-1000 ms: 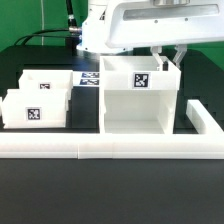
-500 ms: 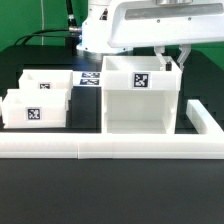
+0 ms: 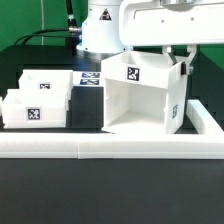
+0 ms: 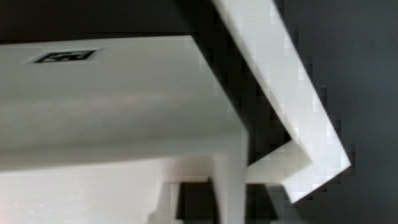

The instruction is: Assemble drawer

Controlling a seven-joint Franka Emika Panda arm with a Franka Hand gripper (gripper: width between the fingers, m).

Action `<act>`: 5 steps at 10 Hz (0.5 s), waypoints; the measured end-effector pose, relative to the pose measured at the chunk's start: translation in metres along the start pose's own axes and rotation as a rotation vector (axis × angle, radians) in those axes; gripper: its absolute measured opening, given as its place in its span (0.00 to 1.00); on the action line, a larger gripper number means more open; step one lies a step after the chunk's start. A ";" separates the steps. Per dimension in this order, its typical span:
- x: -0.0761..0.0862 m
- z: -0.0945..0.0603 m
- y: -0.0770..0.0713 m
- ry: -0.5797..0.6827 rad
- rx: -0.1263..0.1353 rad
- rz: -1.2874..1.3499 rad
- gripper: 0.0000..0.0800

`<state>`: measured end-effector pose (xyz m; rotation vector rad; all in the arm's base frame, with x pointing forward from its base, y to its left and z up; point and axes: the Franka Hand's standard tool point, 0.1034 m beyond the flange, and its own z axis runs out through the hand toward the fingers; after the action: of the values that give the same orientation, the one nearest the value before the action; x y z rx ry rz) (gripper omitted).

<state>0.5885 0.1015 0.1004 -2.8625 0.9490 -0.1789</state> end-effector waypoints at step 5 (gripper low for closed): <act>0.005 -0.001 -0.011 -0.002 0.012 0.315 0.05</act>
Offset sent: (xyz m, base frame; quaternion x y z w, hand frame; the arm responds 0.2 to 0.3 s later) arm 0.0000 0.0000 0.0000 0.0000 0.0000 0.1938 0.9810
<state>0.5988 0.1078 0.1035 -2.6540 1.3733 -0.1500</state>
